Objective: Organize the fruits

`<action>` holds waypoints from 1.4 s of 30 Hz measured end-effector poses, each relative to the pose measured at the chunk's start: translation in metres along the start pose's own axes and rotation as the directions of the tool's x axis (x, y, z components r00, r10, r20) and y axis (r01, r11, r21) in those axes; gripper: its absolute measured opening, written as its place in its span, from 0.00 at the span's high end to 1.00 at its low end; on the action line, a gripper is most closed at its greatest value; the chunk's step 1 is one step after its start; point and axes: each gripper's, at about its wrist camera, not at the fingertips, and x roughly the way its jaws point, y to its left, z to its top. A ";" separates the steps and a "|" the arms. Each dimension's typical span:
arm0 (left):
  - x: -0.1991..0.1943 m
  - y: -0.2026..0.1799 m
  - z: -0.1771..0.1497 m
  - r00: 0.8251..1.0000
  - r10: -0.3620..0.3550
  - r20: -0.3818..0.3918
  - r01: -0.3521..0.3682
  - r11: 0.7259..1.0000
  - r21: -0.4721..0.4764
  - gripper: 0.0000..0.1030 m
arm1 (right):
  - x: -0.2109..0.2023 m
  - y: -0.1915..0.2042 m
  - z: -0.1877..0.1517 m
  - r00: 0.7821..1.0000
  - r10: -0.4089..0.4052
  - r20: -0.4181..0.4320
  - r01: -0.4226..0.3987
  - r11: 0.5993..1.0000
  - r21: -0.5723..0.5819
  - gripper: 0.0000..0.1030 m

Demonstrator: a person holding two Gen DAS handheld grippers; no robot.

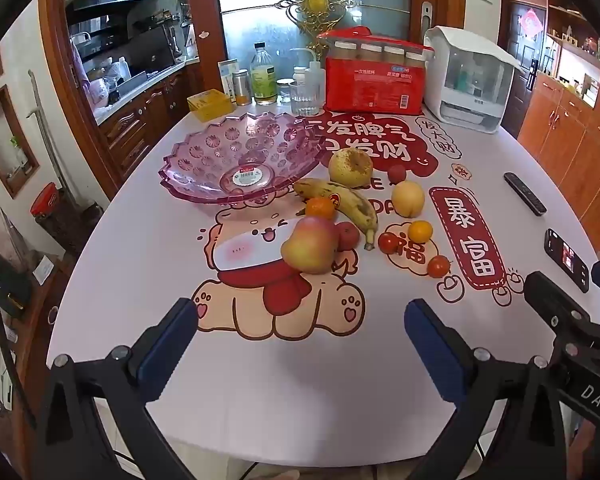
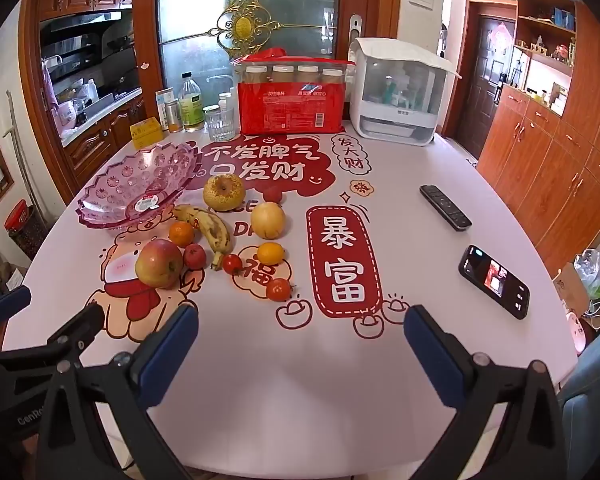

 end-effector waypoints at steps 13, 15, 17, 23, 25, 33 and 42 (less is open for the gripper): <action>0.000 -0.001 -0.001 1.000 -0.020 -0.007 0.020 1.000 -0.001 0.03 | 0.000 0.000 0.000 1.000 0.003 -0.002 -0.003 1.000 -0.002 0.00; 0.000 -0.001 -0.002 1.000 -0.025 -0.012 0.025 1.000 -0.004 0.03 | 0.000 0.000 0.000 1.000 0.001 -0.002 -0.001 1.000 -0.005 0.00; 0.002 0.000 -0.003 1.000 -0.022 -0.011 0.022 1.000 -0.001 0.03 | 0.000 -0.002 0.000 1.000 0.002 -0.002 -0.002 1.000 -0.005 0.00; 0.005 0.002 -0.006 0.999 -0.031 -0.024 0.031 1.000 -0.001 0.07 | 0.000 0.006 -0.007 1.000 0.006 0.000 -0.006 1.000 -0.015 0.00; 0.006 0.001 -0.006 0.999 -0.026 -0.031 0.027 1.000 0.001 0.08 | 0.000 0.009 -0.008 1.000 0.007 0.005 -0.007 1.000 -0.026 0.00; 0.003 0.000 -0.003 0.999 -0.019 -0.033 0.019 1.000 0.002 0.08 | -0.003 0.006 0.001 0.999 0.034 0.017 -0.033 0.998 -0.045 0.00; -0.001 0.001 -0.003 1.000 -0.015 -0.015 0.015 1.000 0.005 0.11 | -0.004 0.009 0.001 0.998 0.062 0.026 -0.061 0.996 -0.057 0.00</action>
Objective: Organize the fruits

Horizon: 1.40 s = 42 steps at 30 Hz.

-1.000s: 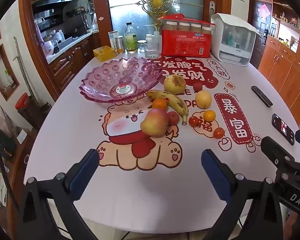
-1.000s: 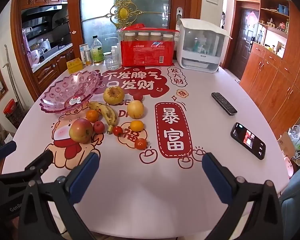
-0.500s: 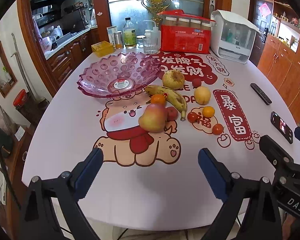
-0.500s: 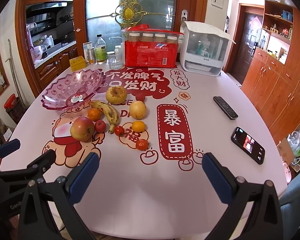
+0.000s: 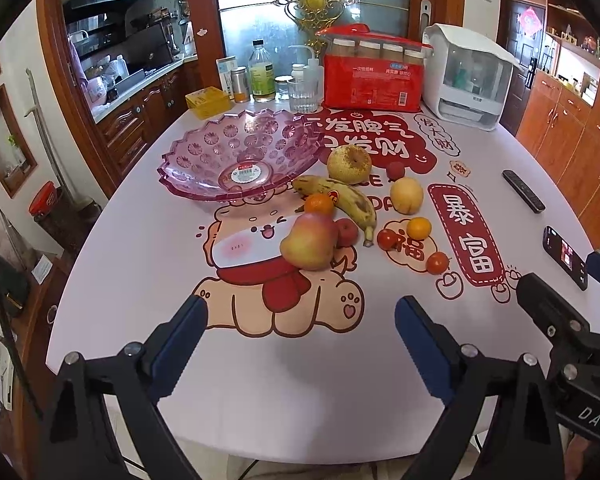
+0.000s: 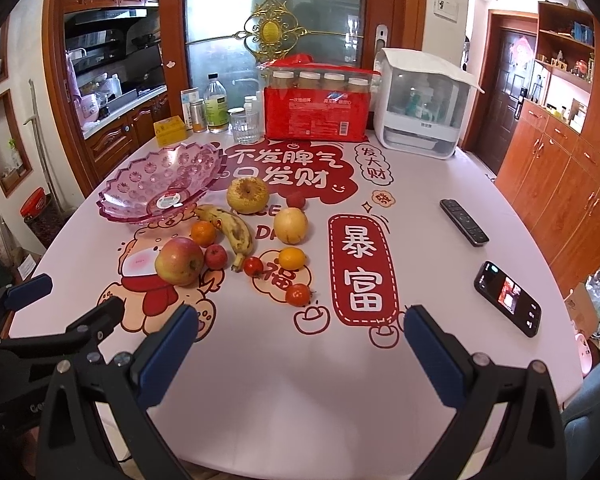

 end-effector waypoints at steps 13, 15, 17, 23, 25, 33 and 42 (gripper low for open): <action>0.005 -0.001 -0.001 0.999 -0.023 -0.024 0.023 1.000 0.001 0.14 | -0.002 0.001 0.000 1.000 0.025 0.015 -0.025 1.000 -0.003 0.00; 0.005 -0.001 0.000 0.999 -0.026 -0.025 0.026 1.000 0.001 0.14 | -0.001 0.001 -0.001 1.000 0.029 0.010 -0.029 1.000 -0.002 0.00; 0.005 -0.001 -0.001 0.999 -0.025 -0.024 0.025 1.000 0.001 0.14 | 0.000 0.001 -0.001 0.999 0.038 0.006 -0.038 0.999 0.000 0.00; 0.008 -0.004 0.000 0.998 -0.059 -0.036 0.059 0.998 -0.005 0.14 | 0.003 -0.004 -0.002 0.999 0.044 -0.015 -0.044 0.999 0.029 0.00; 0.010 -0.005 0.000 0.997 -0.065 -0.041 0.065 0.998 -0.004 0.14 | 0.006 -0.006 -0.002 0.998 0.052 -0.025 -0.051 0.998 0.038 0.00; 0.013 -0.003 0.003 0.998 -0.055 -0.036 0.054 0.998 -0.019 0.14 | 0.006 -0.009 -0.001 0.998 0.055 -0.010 -0.055 0.998 0.031 0.01; 0.015 0.017 0.023 0.998 -0.057 -0.015 0.057 0.998 -0.030 0.14 | 0.007 -0.016 0.014 0.996 0.093 0.014 -0.094 0.996 0.014 0.09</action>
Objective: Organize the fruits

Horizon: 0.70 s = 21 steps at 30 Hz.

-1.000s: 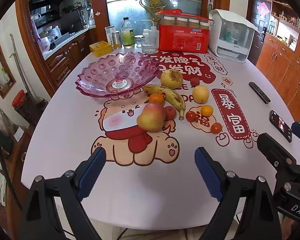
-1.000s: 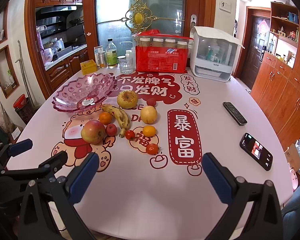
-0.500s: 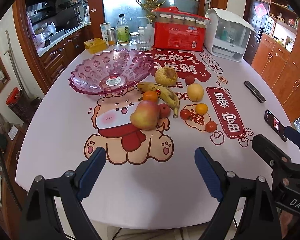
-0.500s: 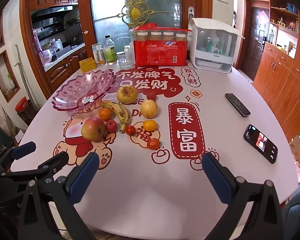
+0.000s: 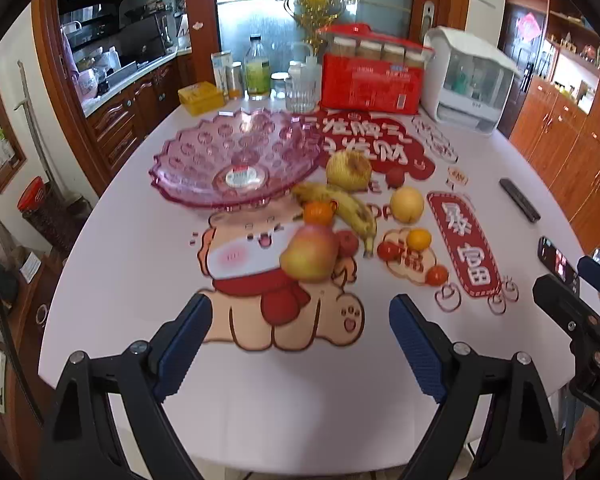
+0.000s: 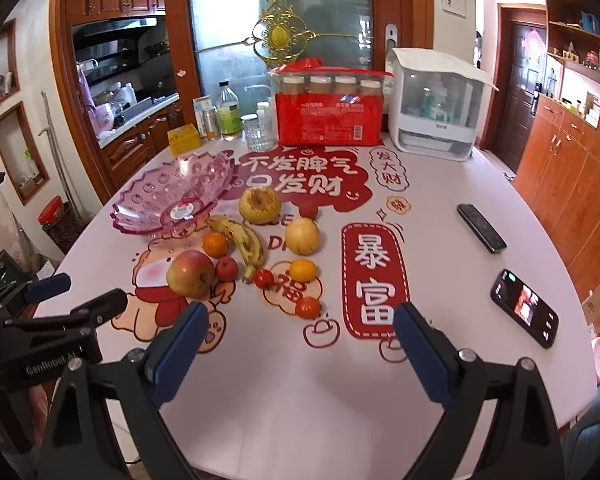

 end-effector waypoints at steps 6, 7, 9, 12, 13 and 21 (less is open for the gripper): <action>-0.004 0.012 0.013 0.998 0.042 0.054 -0.042 0.999 0.008 0.13 | 0.001 -0.006 0.013 1.000 -0.004 0.023 0.005 1.000 -0.029 0.09; -0.003 0.013 0.015 0.996 0.058 0.061 -0.059 0.998 0.019 0.13 | 0.003 -0.007 0.015 1.000 0.002 0.018 -0.002 0.999 -0.034 0.09; -0.002 0.012 0.017 0.994 0.085 0.071 -0.088 0.996 0.034 0.13 | 0.008 -0.010 0.017 1.000 0.005 0.010 -0.004 0.999 -0.038 0.09; 0.006 0.012 0.019 0.993 0.100 0.068 -0.103 0.993 0.050 0.13 | 0.020 -0.013 0.018 1.000 -0.001 -0.008 0.000 0.999 -0.054 0.09; 0.009 0.012 0.019 0.993 0.097 0.061 -0.100 0.994 0.050 0.13 | 0.024 -0.014 0.017 1.000 -0.001 -0.014 0.000 0.998 -0.060 0.09; 0.051 0.010 0.014 0.997 0.062 -0.039 -0.060 0.997 0.056 0.13 | 0.067 -0.017 0.014 0.996 0.017 -0.092 -0.027 0.994 -0.105 0.14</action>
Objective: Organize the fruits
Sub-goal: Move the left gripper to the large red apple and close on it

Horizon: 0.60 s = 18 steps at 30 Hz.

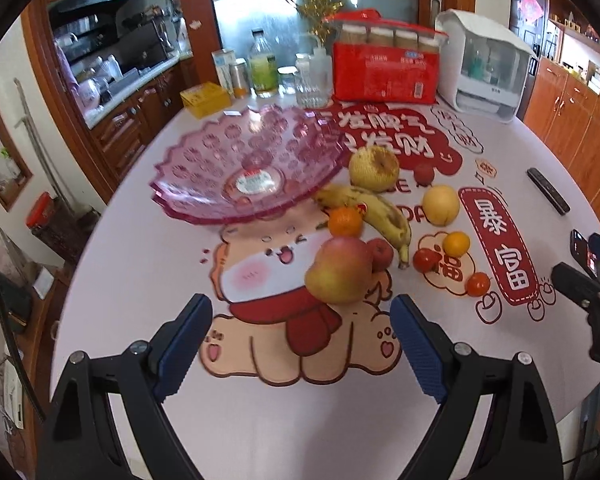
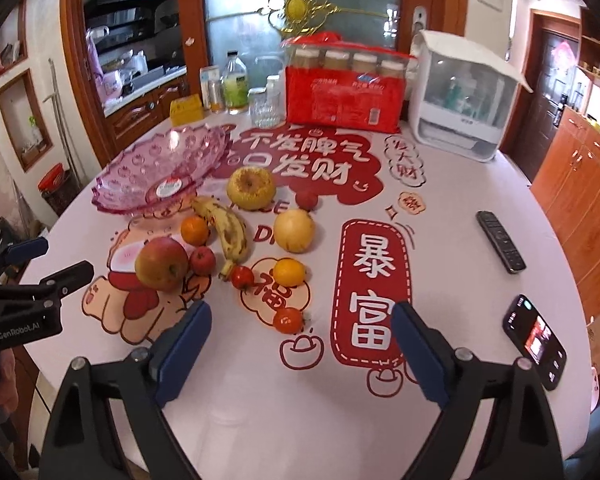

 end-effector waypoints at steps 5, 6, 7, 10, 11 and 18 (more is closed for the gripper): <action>0.028 -0.002 0.002 0.997 -0.056 -0.055 0.055 0.998 -0.027 0.13 | 0.028 0.000 0.001 0.999 0.022 -0.047 -0.023 0.999 -0.028 0.19; 0.036 -0.001 0.002 0.994 -0.082 -0.075 0.078 0.996 -0.044 0.13 | 0.034 0.000 0.001 0.998 0.033 -0.058 -0.035 0.999 -0.032 0.20; 0.045 0.000 0.003 0.991 -0.101 -0.094 0.095 0.994 -0.060 0.13 | 0.040 0.000 0.002 0.997 0.040 -0.066 -0.042 0.998 -0.038 0.20; 0.065 -0.003 0.004 0.985 -0.114 -0.130 0.104 0.991 -0.079 0.13 | 0.058 -0.001 0.003 0.995 0.044 -0.089 -0.049 0.998 -0.049 0.21; 0.069 -0.004 0.004 0.985 -0.113 -0.133 0.103 0.991 -0.081 0.13 | 0.063 -0.002 0.004 0.994 0.048 -0.095 -0.053 0.997 -0.049 0.21; 0.099 -0.011 0.012 0.981 -0.105 -0.164 0.092 0.992 -0.084 0.13 | 0.104 -0.010 0.010 0.985 0.088 -0.149 -0.093 0.995 -0.029 0.28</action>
